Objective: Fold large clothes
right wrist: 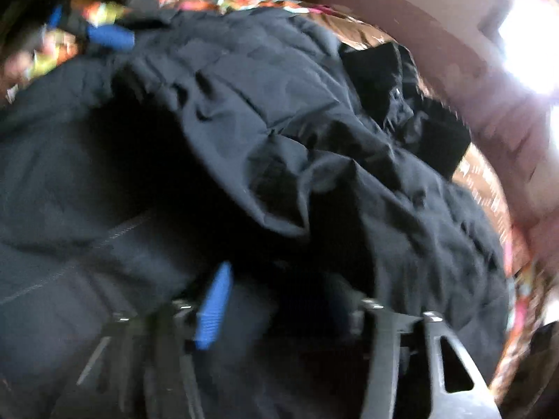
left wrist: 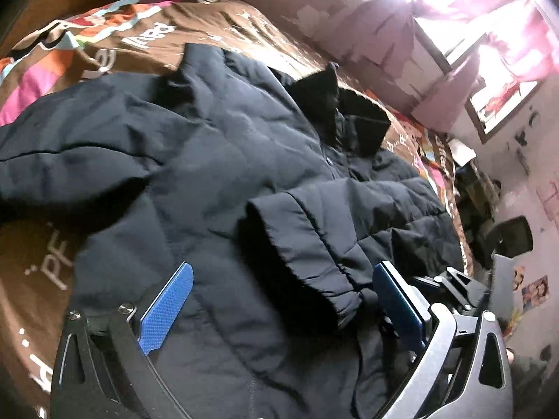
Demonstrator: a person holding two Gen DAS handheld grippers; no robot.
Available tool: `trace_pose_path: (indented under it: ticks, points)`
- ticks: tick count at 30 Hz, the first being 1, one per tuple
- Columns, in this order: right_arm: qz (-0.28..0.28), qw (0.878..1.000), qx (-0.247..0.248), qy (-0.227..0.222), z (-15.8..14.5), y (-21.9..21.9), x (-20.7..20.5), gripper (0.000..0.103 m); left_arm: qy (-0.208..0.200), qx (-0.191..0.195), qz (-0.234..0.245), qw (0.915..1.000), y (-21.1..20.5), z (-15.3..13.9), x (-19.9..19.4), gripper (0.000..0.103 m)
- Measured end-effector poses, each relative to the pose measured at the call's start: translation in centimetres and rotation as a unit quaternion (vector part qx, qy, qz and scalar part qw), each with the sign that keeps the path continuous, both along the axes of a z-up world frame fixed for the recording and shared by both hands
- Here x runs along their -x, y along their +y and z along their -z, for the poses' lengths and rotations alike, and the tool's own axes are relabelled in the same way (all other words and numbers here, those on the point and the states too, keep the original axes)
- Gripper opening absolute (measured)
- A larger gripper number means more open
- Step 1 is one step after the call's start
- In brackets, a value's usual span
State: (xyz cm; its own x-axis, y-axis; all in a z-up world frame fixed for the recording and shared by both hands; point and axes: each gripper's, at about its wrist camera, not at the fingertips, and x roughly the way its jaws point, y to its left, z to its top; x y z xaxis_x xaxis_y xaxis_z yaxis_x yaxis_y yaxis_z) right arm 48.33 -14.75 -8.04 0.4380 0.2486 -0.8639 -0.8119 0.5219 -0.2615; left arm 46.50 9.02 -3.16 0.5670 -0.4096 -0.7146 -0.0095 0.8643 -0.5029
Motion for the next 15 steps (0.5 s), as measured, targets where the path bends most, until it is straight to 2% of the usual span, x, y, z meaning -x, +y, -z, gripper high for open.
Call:
trace_pose_path:
  ticks: [2, 4, 6, 10, 15]
  points:
    - [0.010, 0.999, -0.028, 0.024, -0.4, -1.1, -0.1, 0.064, -0.001, -0.021, -0.001, 0.9998, -0.7, 0.7, -0.8, 0.101]
    - [0.020, 0.998, -0.048, 0.029, -0.9, -2.4, 0.2, 0.066, -0.013, -0.058, 0.002, 0.9982, -1.5, 1.0, -1.6, 0.101]
    - [0.030, 0.997, -0.067, 0.027, -1.3, -3.8, 1.1, 0.073, -0.012, -0.082, 0.006, 0.9965, -2.1, 1.7, -2.4, 0.101]
    - [0.078, 0.992, -0.097, 0.020, -2.4, -7.4, 2.3, 0.075, -0.022, -0.089, 0.003, 0.9958, -2.5, 3.2, -2.1, 0.100]
    - [0.132, 0.982, -0.129, -0.026, -4.0, -10.3, 4.2, 0.079, -0.027, -0.077, 0.002, 0.9967, -3.0, 3.4, -1.9, 0.096]
